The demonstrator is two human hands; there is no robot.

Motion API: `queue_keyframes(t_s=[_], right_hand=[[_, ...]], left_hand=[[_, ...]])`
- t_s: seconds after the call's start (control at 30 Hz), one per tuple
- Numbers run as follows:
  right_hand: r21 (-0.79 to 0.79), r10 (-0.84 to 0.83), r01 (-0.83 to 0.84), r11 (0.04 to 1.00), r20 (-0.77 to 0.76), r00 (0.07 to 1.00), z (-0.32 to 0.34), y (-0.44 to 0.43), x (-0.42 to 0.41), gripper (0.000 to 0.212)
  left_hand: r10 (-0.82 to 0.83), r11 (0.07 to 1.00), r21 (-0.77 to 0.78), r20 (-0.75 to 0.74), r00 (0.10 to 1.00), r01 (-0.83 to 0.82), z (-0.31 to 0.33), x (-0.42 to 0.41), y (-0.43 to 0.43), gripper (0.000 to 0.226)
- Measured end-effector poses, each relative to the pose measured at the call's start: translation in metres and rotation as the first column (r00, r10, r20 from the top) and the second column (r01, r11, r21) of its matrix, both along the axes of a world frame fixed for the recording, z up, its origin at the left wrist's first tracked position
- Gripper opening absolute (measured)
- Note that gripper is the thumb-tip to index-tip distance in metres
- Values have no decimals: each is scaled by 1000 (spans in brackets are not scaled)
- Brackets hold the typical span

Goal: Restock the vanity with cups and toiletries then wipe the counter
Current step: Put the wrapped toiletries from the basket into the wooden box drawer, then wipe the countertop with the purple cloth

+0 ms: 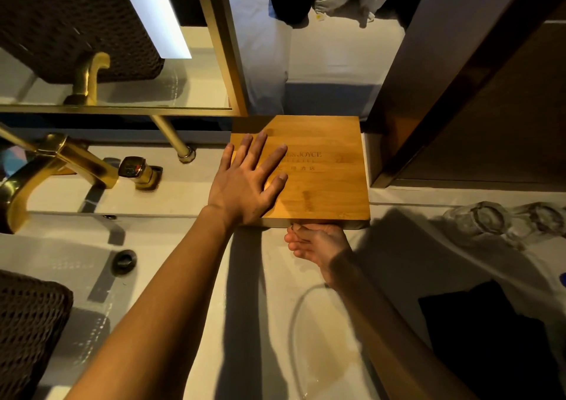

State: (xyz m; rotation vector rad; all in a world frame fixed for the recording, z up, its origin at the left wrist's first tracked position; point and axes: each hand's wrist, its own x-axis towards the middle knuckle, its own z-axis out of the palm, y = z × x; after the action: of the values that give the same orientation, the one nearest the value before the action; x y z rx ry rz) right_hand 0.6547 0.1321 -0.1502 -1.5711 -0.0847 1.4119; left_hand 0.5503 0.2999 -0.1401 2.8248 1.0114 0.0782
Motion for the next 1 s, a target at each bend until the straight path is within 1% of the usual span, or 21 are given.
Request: queue_keyframes(t_s=[0.1, 0.23, 0.33, 0.4, 0.47, 0.5, 0.53, 0.57, 0.6, 0.63, 0.67, 0.7, 0.73, 0.77, 0.8, 0.83, 0.87, 0.9, 0.93, 0.97, 1.0], right_hand=[[14, -8, 8, 1000, 3, 1000, 0, -2, -1, 17], [32, -25, 23, 999, 43, 999, 2, -5, -4, 17], [18, -24, 22, 1000, 104, 994, 4, -7, -7, 19], [-29, 19, -15, 999, 134, 991, 6, -7, -8, 23], [-66, 118, -107, 992, 190, 975, 12, -10, -8, 32], [-83, 205, -189, 978, 283, 937, 14, -14, -8, 39], [-115, 300, -277, 954, 418, 857, 14, -19, -8, 45], [-167, 378, -347, 923, 563, 735, 14, -28, -7, 48], [-223, 428, -386, 895, 673, 603, 10, -41, -6, 48], [-250, 443, -404, 880, 741, 505, 5, -57, -3, 46], [-234, 421, -411, 881, 785, 455, -2, -76, -1, 42], [-192, 369, -403, 895, 827, 425, -9, -97, 3, 36], [-133, 282, -371, 919, 880, 382, -16, -121, 10, 32], [-76, 183, -328, 942, 933, 311, -20, -147, 19, 33], [-43, 105, -273, 961, 970, 217, -25, -173, 30, 40], [-72, 98, -216, 974, 989, 114, -28, -200, 45, 47], [-171, 174, -158, 972, 985, 4, -33, -228, 62, 51], [-312, 305, -101, 945, 949, -83, -33, -254, 76, 57], [-457, 448, -51, 888, 885, -127, -34, -277, 87, 64], [-574, 567, -24, 818, 814, -129, -35, -296, 93, 71], [-649, 645, -21, 760, 758, -99, -37, -309, 96, 76]], left_hand=[[5, 1000, 4, -4, 1000, -5, 0, 0, -1, 63], [26, 1000, 12, -17, 1000, -26, 2, 0, -6, 62], [85, 996, 12, -31, 996, -85, 1, -2, -15, 63], [116, 993, -13, -62, 991, -117, 1, -6, -23, 66], [132, 989, -63, -78, 988, -137, 4, -13, -35, 71], [138, 985, -89, -77, 987, -145, 6, -19, -42, 74], [143, 982, -114, -74, 987, -150, 6, -24, -49, 77], [146, 979, -132, -69, 987, -154, 7, -30, -57, 78], [148, 976, -151, -58, 987, -155, 7, -37, -66, 77], [149, 972, -179, -44, 988, -154, 8, -45, -76, 74], [148, 966, -210, -22, 989, -150, 9, -54, -86, 72], [149, 960, -239, 1, 989, -144, 9, -65, -96, 70], [144, 958, -254, 16, 989, -135, 9, -77, -109, 69], [134, 957, -260, 18, 991, -125, 10, -90, -123, 69], [127, 958, -262, 10, 992, -120, 10, -104, -138, 70], [126, 958, -262, 5, 992, -120, 9, -118, -154, 71], [132, 955, -268, 12, 991, -124, 4, -133, -170, 72], [143, 953, -272, 17, 990, -133, -2, -150, -186, 74], [156, 951, -271, 6, 988, -148, -9, -167, -201, 74], [167, 946, -275, -30, 985, -169, -17, -185, -214, 73], [177, 940, -283, -73, 981, -191, -25, -201, -227, 70]])
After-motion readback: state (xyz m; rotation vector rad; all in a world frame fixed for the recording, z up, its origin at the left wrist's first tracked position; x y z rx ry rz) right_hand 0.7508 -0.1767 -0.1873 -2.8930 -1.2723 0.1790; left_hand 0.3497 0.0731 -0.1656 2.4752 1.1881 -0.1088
